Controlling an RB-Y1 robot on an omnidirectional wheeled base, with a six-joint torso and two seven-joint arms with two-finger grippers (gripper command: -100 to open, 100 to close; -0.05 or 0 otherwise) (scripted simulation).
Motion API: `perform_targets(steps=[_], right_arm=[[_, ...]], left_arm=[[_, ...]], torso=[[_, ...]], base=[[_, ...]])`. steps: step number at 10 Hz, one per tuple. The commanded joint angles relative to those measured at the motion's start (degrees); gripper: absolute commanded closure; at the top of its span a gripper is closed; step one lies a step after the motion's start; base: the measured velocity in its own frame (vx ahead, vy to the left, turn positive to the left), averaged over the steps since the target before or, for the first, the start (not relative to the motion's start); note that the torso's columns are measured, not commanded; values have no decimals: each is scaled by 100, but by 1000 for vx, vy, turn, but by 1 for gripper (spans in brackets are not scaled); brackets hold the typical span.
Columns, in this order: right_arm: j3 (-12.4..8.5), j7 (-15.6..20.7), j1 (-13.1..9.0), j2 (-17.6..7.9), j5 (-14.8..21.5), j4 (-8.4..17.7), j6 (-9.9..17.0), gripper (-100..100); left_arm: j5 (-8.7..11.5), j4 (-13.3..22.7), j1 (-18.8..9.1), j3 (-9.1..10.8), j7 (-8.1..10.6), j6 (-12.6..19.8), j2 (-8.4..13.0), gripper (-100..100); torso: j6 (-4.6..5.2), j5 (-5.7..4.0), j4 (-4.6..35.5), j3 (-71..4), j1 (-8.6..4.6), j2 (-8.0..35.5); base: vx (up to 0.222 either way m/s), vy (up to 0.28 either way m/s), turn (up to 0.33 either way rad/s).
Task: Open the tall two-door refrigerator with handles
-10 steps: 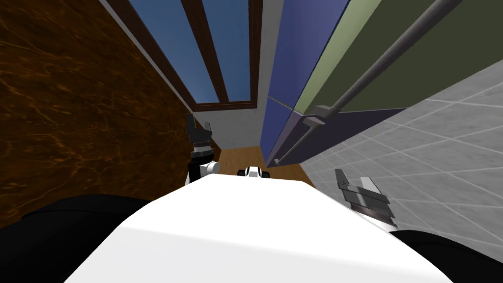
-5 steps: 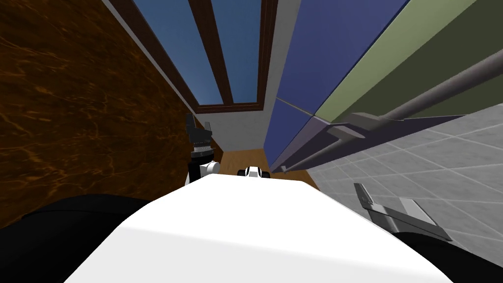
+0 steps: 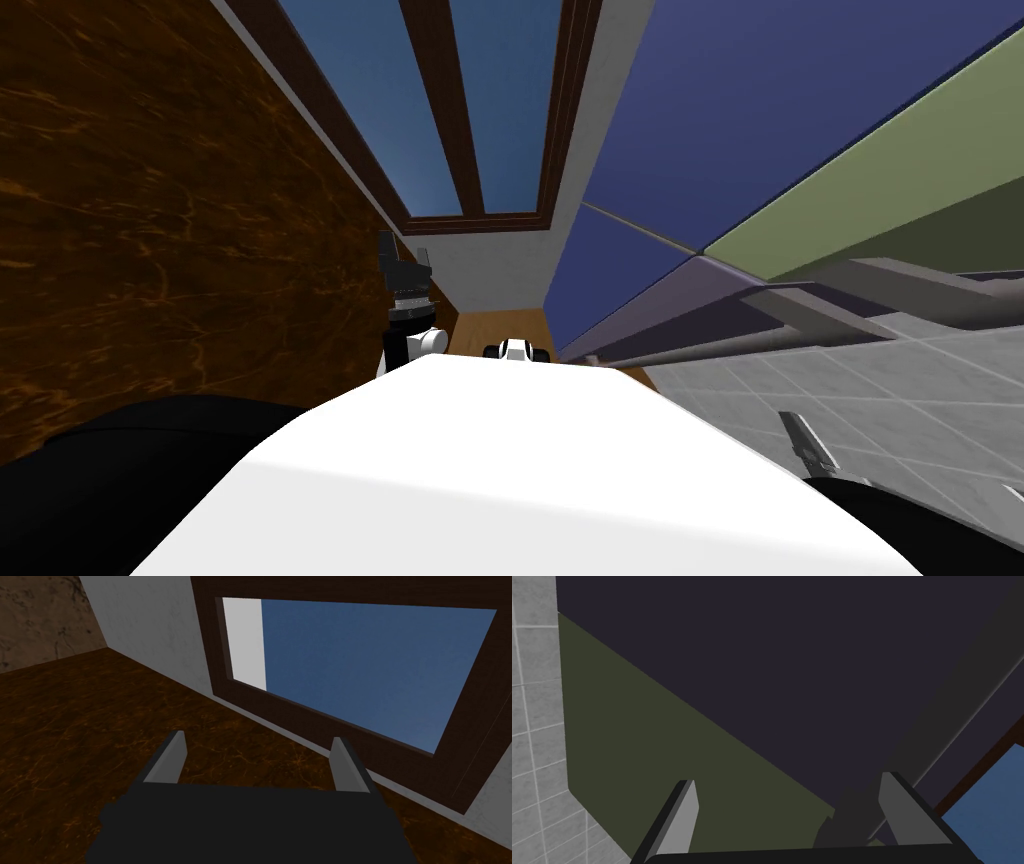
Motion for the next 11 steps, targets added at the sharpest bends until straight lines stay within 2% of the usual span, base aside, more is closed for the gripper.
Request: perform_targets(steps=[1,2,3,8,11], right_arm=[[-260,359,375,102,-51,169,-271,-100],[-418,520,531,115,-80,273,-360,-100],[-418,548,531,115,-80,273,-360,-100],[-1066,1327,1179,108,-197,669,-732,-100],[-1302,1612,1422,67,-239,789,-872,-100]], left_arm=[[0,0,0,0,0,0,0,0],[0,0,0,0,0,0,0,0],[0,0,0,0,0,0,0,0],[0,0,0,0,0,0,0,0],[0,0,0,1,0,0,1,0]], torso=[[4,2,0,1,0,6],[1,1,3,6,0,12],[1,3,-2,-5,8,-9],[2,3,-5,-9,2,-10],[1,-4,4,8,-15,14]], base=[[124,75,35],[197,104,87],[156,85,31],[162,103,62],[140,53,36]])
